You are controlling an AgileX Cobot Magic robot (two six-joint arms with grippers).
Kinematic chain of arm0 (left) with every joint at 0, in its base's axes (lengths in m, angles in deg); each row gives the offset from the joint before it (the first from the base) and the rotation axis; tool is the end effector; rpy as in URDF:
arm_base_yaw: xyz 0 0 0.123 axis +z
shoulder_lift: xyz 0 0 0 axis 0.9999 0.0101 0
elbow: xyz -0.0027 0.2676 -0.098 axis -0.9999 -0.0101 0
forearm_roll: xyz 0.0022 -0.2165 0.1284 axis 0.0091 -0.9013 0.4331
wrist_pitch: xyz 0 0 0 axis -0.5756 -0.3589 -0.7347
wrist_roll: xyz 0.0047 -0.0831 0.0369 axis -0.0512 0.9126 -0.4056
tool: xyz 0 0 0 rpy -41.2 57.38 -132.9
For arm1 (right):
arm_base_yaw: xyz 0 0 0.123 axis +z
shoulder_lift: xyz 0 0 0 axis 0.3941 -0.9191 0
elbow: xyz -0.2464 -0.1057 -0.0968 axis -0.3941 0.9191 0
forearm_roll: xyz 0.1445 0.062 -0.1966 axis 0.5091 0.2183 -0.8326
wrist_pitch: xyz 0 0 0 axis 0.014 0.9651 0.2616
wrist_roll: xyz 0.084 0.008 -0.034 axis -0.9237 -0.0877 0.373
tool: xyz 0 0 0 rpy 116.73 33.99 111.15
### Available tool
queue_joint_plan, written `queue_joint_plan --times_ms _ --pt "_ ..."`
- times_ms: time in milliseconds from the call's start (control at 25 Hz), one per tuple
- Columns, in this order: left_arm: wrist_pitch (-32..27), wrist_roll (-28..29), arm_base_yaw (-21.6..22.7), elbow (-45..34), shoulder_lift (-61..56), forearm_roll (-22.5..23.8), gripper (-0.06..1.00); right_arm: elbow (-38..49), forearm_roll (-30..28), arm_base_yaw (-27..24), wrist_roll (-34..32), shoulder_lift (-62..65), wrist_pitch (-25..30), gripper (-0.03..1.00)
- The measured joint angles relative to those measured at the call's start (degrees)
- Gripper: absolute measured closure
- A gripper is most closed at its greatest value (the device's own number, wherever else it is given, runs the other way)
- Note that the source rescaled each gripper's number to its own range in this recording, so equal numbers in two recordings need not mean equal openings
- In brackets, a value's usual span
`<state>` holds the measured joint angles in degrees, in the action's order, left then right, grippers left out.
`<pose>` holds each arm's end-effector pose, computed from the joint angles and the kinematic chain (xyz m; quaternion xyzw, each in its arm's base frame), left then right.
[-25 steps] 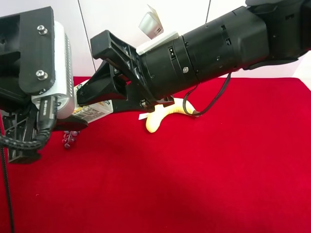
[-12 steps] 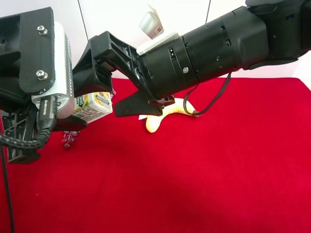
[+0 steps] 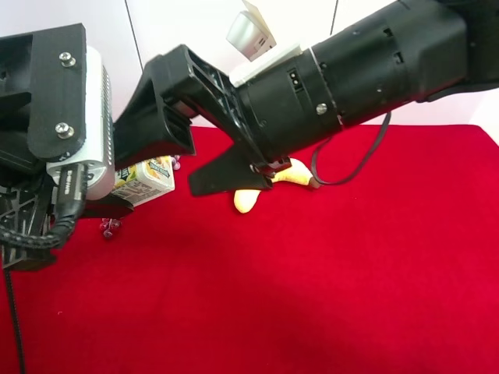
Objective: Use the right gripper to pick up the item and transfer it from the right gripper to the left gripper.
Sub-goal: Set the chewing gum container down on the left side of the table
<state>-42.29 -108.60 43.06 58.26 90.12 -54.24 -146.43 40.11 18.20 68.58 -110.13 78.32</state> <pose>0.1459 -0.1524 0.3144 0.5989 0.7296 -0.0378 0.3280 0.1886 0.2410 0.2984 -0.2258 0.8322 0.4788 0.1650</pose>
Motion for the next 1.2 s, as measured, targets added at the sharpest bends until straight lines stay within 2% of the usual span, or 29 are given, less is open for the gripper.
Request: queue_joint_plan --times_ms 480,600,800,920,1000,1200 --pt "0.0 0.0 0.0 0.0 0.0 0.0 0.93 0.0 -16.0 0.0 -11.4 5.1 9.9 0.05" --pt "0.0 0.0 0.0 0.0 0.0 0.0 0.93 0.0 -23.4 0.0 -15.3 8.8 13.3 0.05" --pt "0.0 0.0 0.0 0.0 0.0 0.0 0.93 0.0 -42.5 0.0 -25.7 18.2 20.2 0.05" --pt "0.0 0.0 0.0 0.0 0.0 0.0 0.93 0.0 -52.0 0.0 -29.8 25.3 24.4 0.05" --pt "0.0 0.0 0.0 0.0 0.0 0.0 0.93 0.1 -56.4 0.0 -31.4 30.5 26.7 0.05" --pt "0.0 0.0 0.0 0.0 0.0 0.0 0.93 5.2 -66.0 0.0 -37.6 47.4 27.6 0.05"
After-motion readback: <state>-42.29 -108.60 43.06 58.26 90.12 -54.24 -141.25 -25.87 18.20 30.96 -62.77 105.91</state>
